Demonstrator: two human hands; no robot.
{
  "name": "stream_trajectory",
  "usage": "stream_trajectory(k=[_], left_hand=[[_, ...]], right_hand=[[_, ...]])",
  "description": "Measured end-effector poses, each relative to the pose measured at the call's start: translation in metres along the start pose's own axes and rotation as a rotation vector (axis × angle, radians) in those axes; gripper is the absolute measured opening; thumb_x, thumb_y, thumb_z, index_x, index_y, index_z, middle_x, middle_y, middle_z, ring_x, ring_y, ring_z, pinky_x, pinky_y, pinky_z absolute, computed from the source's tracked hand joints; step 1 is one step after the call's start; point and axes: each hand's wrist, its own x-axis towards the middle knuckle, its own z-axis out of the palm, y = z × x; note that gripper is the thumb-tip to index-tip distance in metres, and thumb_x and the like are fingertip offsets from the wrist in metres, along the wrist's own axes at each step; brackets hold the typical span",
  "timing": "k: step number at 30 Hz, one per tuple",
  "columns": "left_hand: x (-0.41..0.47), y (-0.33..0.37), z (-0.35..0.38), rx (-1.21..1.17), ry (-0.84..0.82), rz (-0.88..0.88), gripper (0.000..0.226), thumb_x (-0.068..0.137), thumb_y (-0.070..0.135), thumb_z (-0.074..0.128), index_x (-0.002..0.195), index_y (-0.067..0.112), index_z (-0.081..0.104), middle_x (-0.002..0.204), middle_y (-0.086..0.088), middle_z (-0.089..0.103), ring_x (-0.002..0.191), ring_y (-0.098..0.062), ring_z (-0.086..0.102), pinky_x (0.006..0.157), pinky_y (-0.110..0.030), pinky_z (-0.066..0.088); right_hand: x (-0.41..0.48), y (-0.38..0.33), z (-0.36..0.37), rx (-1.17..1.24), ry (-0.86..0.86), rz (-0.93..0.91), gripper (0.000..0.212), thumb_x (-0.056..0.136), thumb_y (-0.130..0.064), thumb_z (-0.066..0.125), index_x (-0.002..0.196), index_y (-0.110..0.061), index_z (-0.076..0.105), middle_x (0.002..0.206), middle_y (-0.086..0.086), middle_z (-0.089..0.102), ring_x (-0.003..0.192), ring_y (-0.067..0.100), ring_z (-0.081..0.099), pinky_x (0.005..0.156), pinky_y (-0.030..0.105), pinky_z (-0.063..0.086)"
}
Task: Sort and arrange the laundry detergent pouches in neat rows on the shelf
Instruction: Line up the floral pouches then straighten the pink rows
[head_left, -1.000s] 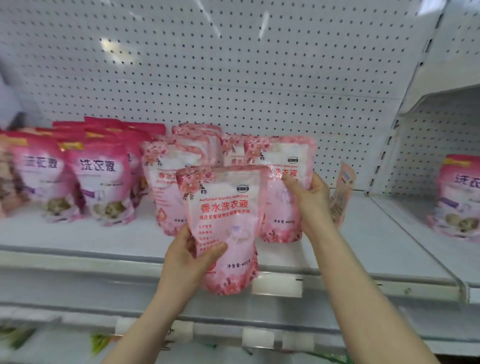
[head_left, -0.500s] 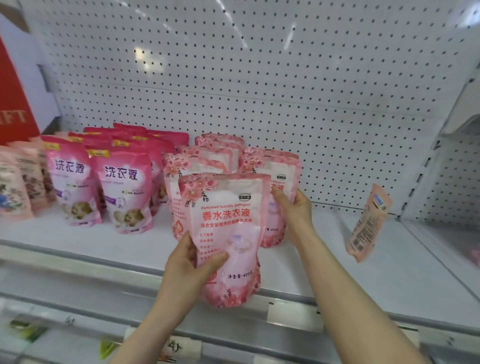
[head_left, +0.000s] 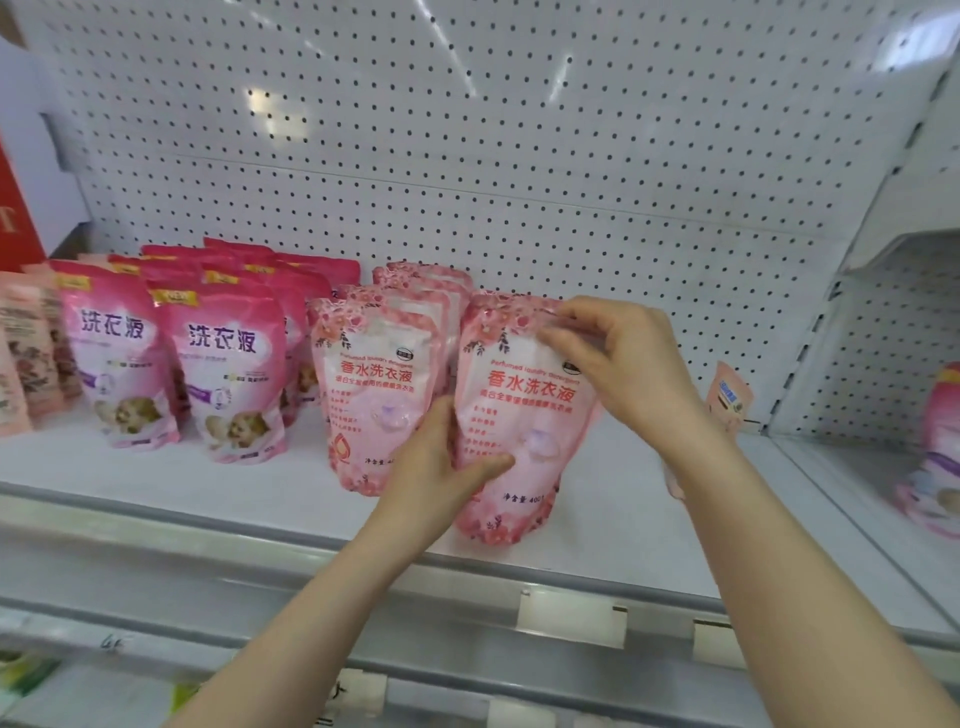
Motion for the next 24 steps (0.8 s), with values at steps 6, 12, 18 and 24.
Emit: stream_trajectory(k=[6,12,18,24], left_hand=[[0.032,0.01,-0.056,0.593,0.367,0.474,0.046,0.089,0.026,0.063,0.133,0.013,0.052,0.132,-0.005,0.054,0.122,-0.02,0.047,0.105,-0.026,0.031],[0.078,-0.002,-0.095,0.982,0.326,0.558,0.035,0.088,0.019,0.063,0.121,0.008,0.061,0.118,-0.011,0.062,0.113,-0.034,0.055,0.11,-0.05,0.034],[0.087,0.01,-0.096,0.903,0.332,0.536,0.023,0.093,0.026,0.055,0.097,0.007,0.068,0.094,-0.009,0.058,0.088,-0.031,0.055,0.071,-0.042,0.046],[0.087,0.006,-0.098,0.884,0.338,0.575,0.017,0.092,0.021,0.06,0.094,0.007,0.069,0.094,-0.009,0.059,0.083,-0.03,0.056,0.07,-0.038,0.043]], right_hand=[[0.004,0.025,0.015,0.042,0.062,0.129,0.01,0.089,-0.026,0.07,0.091,-0.019,0.078,0.087,-0.011,0.076,0.084,0.002,0.069,0.083,0.038,0.055],[0.005,0.031,0.038,-0.047,-0.005,0.171,0.011,0.089,-0.032,0.069,0.091,-0.025,0.078,0.089,-0.012,0.076,0.089,0.006,0.07,0.085,0.039,0.054],[0.01,0.021,0.04,-0.103,-0.048,0.177,0.014,0.089,-0.033,0.07,0.096,-0.024,0.077,0.098,-0.008,0.076,0.095,0.01,0.069,0.09,0.04,0.054],[0.012,0.021,0.043,-0.192,-0.029,0.208,0.016,0.089,-0.036,0.069,0.098,-0.025,0.076,0.102,-0.006,0.076,0.099,0.018,0.069,0.089,0.043,0.054]])
